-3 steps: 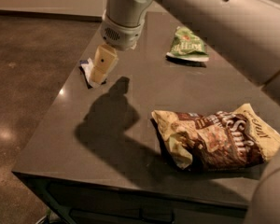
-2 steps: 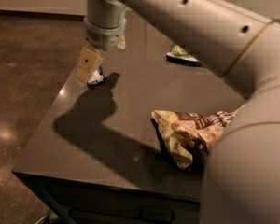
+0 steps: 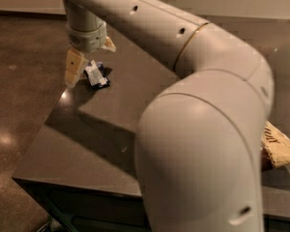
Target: Move rxbar blueberry near brown chip bag
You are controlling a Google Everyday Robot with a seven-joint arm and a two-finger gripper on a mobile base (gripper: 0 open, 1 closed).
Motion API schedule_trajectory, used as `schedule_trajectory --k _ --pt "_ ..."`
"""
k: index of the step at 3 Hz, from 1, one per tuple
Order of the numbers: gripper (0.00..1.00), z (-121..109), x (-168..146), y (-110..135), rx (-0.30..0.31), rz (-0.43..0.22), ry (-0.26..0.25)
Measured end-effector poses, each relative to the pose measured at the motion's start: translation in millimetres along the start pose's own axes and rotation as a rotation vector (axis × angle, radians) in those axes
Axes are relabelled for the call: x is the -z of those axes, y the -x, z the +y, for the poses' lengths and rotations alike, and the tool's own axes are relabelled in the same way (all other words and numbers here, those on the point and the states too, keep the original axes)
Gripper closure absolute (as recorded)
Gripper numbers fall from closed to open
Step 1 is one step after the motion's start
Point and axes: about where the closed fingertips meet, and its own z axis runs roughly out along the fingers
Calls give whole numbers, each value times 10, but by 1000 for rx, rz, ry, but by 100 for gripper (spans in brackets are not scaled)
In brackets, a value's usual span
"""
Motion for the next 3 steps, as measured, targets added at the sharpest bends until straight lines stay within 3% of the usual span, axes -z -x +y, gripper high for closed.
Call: schedule_trajectory --k 1,2,3 --pt "3 -105 -241 175 -26 38 -3" --pt "26 -215 -387 183 -52 57 7" --pt "56 -300 -456 134 -73 58 32"
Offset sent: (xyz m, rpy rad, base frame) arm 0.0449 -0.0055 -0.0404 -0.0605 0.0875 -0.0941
